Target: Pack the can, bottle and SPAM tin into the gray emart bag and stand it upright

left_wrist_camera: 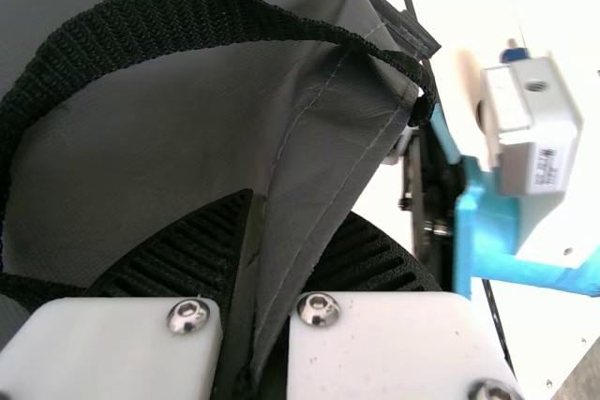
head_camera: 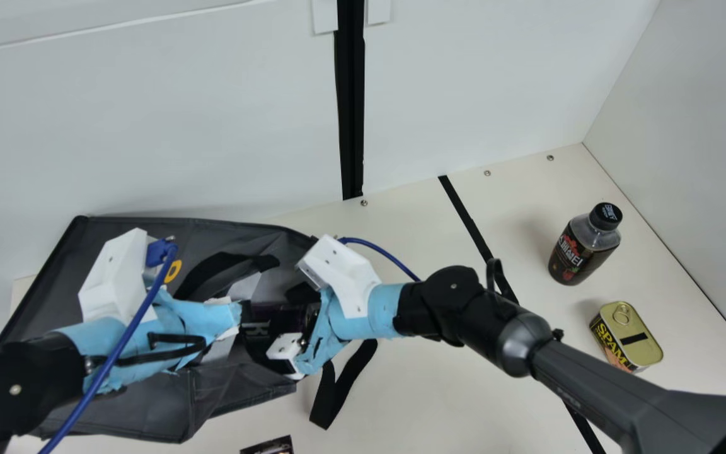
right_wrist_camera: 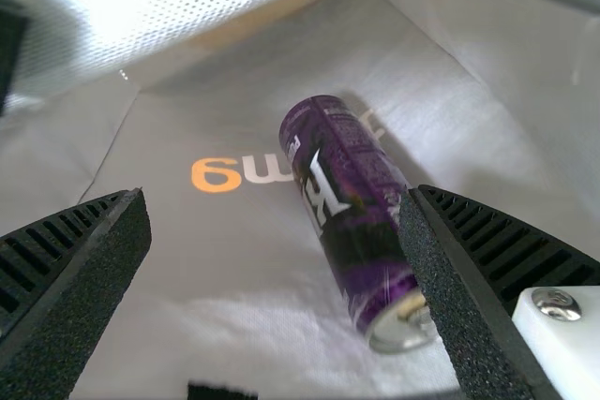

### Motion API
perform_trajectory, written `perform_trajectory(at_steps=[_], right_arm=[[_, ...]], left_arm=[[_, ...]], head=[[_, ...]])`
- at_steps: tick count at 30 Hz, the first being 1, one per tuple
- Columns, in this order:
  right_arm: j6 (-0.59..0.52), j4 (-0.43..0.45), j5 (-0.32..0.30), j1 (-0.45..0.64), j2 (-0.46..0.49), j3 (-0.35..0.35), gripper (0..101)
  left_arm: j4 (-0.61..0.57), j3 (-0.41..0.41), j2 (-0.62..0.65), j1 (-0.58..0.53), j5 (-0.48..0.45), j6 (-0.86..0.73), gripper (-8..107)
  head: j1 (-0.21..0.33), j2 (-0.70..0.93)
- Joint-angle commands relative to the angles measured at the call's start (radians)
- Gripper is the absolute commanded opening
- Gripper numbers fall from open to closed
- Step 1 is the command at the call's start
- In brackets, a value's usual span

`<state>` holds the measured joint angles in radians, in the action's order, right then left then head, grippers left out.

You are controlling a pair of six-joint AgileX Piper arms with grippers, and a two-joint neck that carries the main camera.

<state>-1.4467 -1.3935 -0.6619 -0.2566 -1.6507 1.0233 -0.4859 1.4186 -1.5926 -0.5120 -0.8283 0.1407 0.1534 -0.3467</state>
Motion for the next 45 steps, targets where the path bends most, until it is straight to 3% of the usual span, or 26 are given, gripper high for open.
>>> perform_trajectory(at_steps=[1, 16, 35, 45], right_arm=[[0.002, 0.013, -0.011, 0.018, 0.018, -0.010, 95], [0.025, 0.139, -0.156, 0.179, 0.153, -0.069, 95], [0.025, 0.278, -0.365, 0.408, 0.286, -0.078, 95], [0.032, 0.348, -0.429, 0.547, 0.353, -0.074, 95]], left_arm=[[0.000, 0.000, 0.000, 0.000, 0.000, 0.000, -8], [0.000, 0.000, 0.000, 0.000, 0.000, 0.000, -8], [0.000, 0.000, 0.000, 0.000, 0.000, 0.000, -8], [0.000, 0.000, 0.000, 0.000, 0.000, 0.000, -8]], head=[[0.021, -0.002], [0.021, -0.002], [0.021, -0.002], [0.021, -0.002]])
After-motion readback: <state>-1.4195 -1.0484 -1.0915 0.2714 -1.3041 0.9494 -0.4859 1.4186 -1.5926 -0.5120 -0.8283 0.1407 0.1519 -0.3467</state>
